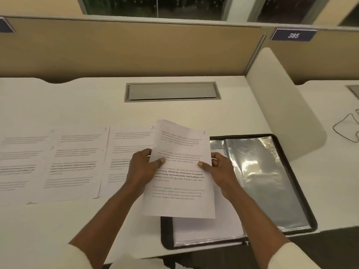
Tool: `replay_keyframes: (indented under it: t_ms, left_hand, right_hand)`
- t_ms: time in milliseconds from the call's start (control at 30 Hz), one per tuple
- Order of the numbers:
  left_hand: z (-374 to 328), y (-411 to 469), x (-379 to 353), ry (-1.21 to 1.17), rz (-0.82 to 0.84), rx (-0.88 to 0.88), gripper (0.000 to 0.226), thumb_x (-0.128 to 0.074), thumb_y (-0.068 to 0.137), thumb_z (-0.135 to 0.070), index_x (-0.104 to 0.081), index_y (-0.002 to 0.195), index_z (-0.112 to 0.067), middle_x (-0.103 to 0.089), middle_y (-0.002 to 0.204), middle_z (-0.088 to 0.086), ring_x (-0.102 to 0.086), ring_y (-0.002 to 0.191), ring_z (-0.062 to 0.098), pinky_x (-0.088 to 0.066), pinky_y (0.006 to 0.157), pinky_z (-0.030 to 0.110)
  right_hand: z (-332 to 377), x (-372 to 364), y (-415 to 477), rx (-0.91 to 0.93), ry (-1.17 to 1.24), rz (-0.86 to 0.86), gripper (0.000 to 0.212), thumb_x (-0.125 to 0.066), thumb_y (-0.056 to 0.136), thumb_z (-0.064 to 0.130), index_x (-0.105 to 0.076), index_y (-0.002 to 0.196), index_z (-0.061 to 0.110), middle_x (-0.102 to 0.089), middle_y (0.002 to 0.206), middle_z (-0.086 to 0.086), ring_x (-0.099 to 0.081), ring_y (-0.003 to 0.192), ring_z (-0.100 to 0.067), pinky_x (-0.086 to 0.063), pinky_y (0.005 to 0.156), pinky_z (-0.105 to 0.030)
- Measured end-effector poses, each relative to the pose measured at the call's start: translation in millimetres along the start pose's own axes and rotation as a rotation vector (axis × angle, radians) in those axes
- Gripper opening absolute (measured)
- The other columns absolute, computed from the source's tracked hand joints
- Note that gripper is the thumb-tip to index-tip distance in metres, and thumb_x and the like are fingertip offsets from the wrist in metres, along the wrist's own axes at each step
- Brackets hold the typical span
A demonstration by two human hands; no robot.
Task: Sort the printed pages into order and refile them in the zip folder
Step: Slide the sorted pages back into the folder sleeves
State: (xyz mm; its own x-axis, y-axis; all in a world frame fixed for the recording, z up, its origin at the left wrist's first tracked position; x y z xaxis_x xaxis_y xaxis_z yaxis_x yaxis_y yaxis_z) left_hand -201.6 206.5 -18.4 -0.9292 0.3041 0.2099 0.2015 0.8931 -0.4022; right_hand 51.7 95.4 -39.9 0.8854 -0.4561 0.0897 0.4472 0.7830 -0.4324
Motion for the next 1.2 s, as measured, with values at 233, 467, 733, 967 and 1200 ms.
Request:
replay_keyframes:
  t_ms: [233,467,733,967,1200]
  left_hand:
    - [-1.8,11.7,-30.9,0.008,0.023,-0.011,0.025,-0.086,0.088,-0.02,-0.077,0.112,-0.023,-0.082,0.098,-0.007,-0.08,0.084,0.014,-0.066,0.081,0.045]
    - [-15.0,8.4,-70.1,0.018,0.062,-0.038,0.03,-0.085,0.089,-0.022,-0.076,0.118,-0.024,-0.082,0.099,-0.006,-0.08,0.087,0.018,-0.066,0.08,0.044]
    - [-28.1,-9.9,-149.9,0.036,0.095,0.031,0.02,-0.083,0.09,-0.015,-0.075,0.109,-0.016,-0.082,0.099,-0.001,-0.08,0.087,0.023,-0.065,0.082,0.053]
    - [-38.3,-28.0,-220.5,0.023,0.035,0.046,0.02,-0.082,0.091,-0.017,-0.076,0.111,-0.017,-0.081,0.104,0.0,-0.08,0.091,0.025,-0.064,0.084,0.054]
    - [-42.3,-34.6,-248.0,0.076,-0.169,0.083,0.017,-0.085,0.089,-0.023,-0.074,0.103,-0.02,-0.081,0.099,-0.006,-0.079,0.085,0.018,-0.065,0.082,0.046]
  right_hand:
    - [1.9,33.4,12.2,-0.019,-0.028,-0.019,0.03,-0.085,0.086,0.007,-0.069,0.112,0.007,-0.082,0.099,-0.004,-0.08,0.092,-0.024,-0.065,0.081,-0.04]
    - [24.3,89.1,50.6,-0.005,0.015,-0.007,0.03,-0.086,0.083,0.008,-0.071,0.108,0.001,-0.08,0.099,-0.016,-0.078,0.094,-0.034,-0.064,0.074,-0.039]
    - [90.3,155.4,121.2,0.134,-0.341,0.307,0.034,-0.094,0.075,0.016,-0.079,0.105,0.017,-0.079,0.093,-0.014,-0.076,0.083,-0.024,-0.057,0.076,-0.035]
    - [105.8,155.6,161.8,0.285,-1.045,0.72,0.04,-0.098,0.069,0.037,-0.078,0.102,0.024,-0.078,0.096,0.008,-0.073,0.088,-0.012,-0.059,0.082,-0.032]
    - [110.0,146.5,189.5,0.333,-1.208,0.825,0.045,-0.097,0.07,0.038,-0.081,0.108,0.021,-0.078,0.099,0.007,-0.072,0.09,-0.012,-0.059,0.083,-0.031]
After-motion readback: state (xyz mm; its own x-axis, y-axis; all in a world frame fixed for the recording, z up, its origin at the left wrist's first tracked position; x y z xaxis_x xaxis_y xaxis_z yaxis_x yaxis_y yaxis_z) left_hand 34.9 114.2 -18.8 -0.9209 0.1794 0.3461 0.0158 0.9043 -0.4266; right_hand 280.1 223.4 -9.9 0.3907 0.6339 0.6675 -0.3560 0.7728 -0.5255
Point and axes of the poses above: each hand's wrist, its own y-axis towards the middle knuckle, its own x-axis out of the back of the hand, z = x × y, the point moved 8 cm from there along y, towards the middle knuckle
